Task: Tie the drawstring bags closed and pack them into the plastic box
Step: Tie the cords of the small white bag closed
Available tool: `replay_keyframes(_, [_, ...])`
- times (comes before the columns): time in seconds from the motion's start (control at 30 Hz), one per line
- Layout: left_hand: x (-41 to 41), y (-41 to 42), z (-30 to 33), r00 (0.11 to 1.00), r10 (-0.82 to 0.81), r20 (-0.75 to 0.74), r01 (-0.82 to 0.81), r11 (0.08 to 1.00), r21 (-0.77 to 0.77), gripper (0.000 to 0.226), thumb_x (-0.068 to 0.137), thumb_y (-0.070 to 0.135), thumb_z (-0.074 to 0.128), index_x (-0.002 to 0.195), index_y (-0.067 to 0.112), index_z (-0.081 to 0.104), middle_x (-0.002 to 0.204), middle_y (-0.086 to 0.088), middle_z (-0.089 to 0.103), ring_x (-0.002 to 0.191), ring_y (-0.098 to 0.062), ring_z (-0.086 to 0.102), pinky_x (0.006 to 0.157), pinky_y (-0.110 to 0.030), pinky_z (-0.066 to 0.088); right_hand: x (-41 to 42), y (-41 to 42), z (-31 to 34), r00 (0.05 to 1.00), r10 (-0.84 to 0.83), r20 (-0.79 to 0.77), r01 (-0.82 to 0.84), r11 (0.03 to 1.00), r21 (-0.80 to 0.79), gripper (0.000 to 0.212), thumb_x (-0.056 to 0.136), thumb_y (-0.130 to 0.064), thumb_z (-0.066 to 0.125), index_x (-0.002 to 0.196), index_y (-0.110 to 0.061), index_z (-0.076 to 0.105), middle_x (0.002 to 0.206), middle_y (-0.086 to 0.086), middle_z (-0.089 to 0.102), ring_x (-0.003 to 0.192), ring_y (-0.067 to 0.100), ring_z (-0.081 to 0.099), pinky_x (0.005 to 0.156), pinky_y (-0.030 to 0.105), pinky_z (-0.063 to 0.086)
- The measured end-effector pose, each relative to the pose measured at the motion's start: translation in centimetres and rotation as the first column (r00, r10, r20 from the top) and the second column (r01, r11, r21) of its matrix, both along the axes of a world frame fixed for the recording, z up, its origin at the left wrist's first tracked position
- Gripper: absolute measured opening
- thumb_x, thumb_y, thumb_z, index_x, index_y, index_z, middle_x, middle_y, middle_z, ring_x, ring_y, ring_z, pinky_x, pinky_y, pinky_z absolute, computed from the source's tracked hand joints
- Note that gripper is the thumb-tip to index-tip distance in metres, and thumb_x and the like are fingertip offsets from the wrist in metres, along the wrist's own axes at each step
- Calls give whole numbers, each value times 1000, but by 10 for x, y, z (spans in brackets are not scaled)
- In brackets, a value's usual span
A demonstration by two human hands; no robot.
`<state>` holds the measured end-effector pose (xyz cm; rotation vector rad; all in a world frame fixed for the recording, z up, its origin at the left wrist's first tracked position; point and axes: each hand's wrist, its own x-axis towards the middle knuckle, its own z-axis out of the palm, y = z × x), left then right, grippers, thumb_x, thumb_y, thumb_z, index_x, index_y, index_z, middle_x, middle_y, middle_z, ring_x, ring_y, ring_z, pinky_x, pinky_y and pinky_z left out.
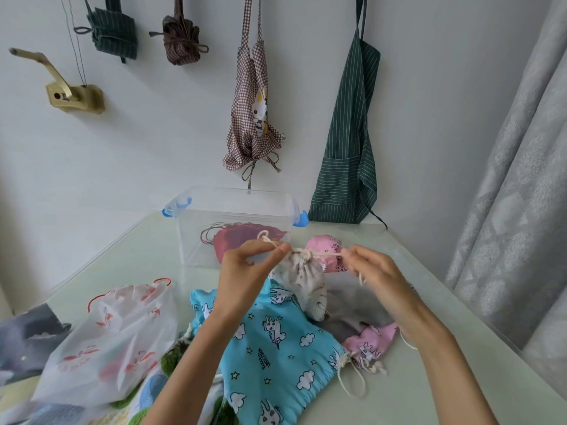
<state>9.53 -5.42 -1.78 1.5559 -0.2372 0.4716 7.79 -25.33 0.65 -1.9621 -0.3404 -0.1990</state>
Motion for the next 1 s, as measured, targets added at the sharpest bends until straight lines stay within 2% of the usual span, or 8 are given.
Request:
replay_keyframes(0.07, [-1,-2,3,999,-21,-27,18,991,-131,9,71,31,76,69,23,77,72,10,74,68,7,63,62,-3,43,-3,-2,4,999,-34,16,32,992,118,31,87,-44,49,61,-28,56,63,-10,49,59,-1,46,72,20,35])
replay_keyframes(0.23, [-5,-14,4,998,-21,-64,10,987,-163,14,78,23,73,66,19,76,63,4,70,60,1,60,58,-6,46,7,-5,-1,979,-193,-59,201,905,374,40,90,-28,55,52,-20,49,50,-12,44,54,6,40,66,25,29])
replay_keyframes(0.43, [-3,-16,-9,985,33,-169,-74,966,-246,17,80,25,72,64,24,76,72,8,75,70,5,66,67,-9,52,17,2,-22,948,-215,-236,295,872,390,27,90,-26,58,66,-13,60,58,-4,50,60,11,42,62,24,35])
replay_keyframes(0.57, [-3,-11,-8,992,23,-126,-63,945,-320,22,88,26,64,70,27,77,80,6,76,78,2,69,67,-7,50,16,4,-24,969,-158,-189,203,947,249,23,83,-32,64,72,-13,70,57,-5,58,51,-2,52,58,11,43])
replay_keyframes(0.67, [-1,-5,-5,990,-47,-133,6,955,-296,19,91,22,59,82,23,76,87,4,76,85,-3,70,63,-9,50,12,-3,-21,966,-149,-209,183,971,153,23,82,-31,66,64,-18,71,55,-10,63,54,-1,56,64,13,42])
replay_keyframes(0.77, [1,-2,-7,981,-24,-191,-15,979,-203,19,90,19,60,79,21,75,76,5,75,77,0,70,55,-10,49,11,-4,-25,952,-272,-139,260,960,-101,27,84,-30,67,57,-25,68,49,-14,61,51,3,52,54,13,41])
replay_keyframes(0.87, [3,0,-10,977,49,-207,-68,994,-89,18,90,19,61,79,21,75,73,5,75,75,-5,69,56,-14,51,11,8,-31,926,-375,-26,355,895,-272,29,84,-32,66,56,-25,66,53,-6,63,53,12,52,56,24,39])
replay_keyframes(1.0, [8,8,-11,982,129,-136,-90,960,265,29,89,28,63,72,6,73,80,-14,71,66,-15,53,71,-43,56,9,7,-28,936,-346,-70,292,869,-400,29,85,-34,65,57,-24,66,53,-8,62,50,7,49,54,23,37])
